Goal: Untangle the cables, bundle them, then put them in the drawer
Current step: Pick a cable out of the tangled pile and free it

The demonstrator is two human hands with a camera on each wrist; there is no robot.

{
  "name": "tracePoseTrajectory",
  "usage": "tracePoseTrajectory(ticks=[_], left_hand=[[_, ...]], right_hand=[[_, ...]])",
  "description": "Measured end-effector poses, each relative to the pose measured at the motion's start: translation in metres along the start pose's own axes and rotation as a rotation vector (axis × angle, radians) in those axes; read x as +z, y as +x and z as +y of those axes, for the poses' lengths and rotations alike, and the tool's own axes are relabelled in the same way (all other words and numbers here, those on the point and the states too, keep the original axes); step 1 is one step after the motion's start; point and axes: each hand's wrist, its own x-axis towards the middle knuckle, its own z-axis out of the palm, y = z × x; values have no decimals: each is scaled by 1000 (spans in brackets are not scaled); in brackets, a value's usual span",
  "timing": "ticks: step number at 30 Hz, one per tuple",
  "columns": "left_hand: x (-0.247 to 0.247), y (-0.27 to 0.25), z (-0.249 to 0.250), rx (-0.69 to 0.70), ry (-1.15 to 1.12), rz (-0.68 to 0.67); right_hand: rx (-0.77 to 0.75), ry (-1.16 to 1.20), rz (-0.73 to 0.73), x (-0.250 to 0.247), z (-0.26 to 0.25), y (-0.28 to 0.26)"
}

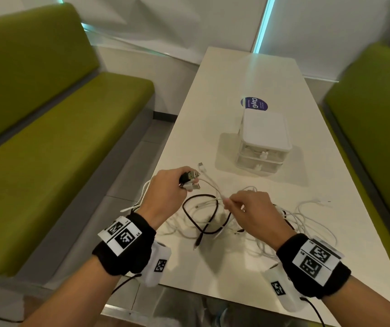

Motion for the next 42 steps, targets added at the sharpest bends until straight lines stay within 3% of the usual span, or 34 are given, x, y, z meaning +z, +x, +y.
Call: tracePoseTrajectory(ticks=[2,5,11,16,23,28,34,42], left_hand=[[-7,1,-7,-4,-33,6],[-22,0,-18,-30,-49,55],[-59,4,-58,-230,67,88],[-85,12,-103,-324,89,161],[-95,22,-139,-382,143,174],[-87,20,-132,-413,-82,149],[-71,14,-97,-351,-85,53],[-29,16,-38,-271,-183,32]], right_hand=[[28,-70,67,3,-8,8],[108,-192,50,5,-25,18],[118,-517,9,22,-49,33],[90,-512,-113,34,-58,50],[81,-490,-148,41,-60,64],[104,-404,-193,42,-59,68],[171,-270,-156,47,-46,78],[267,-304,-117,48,-33,90]])
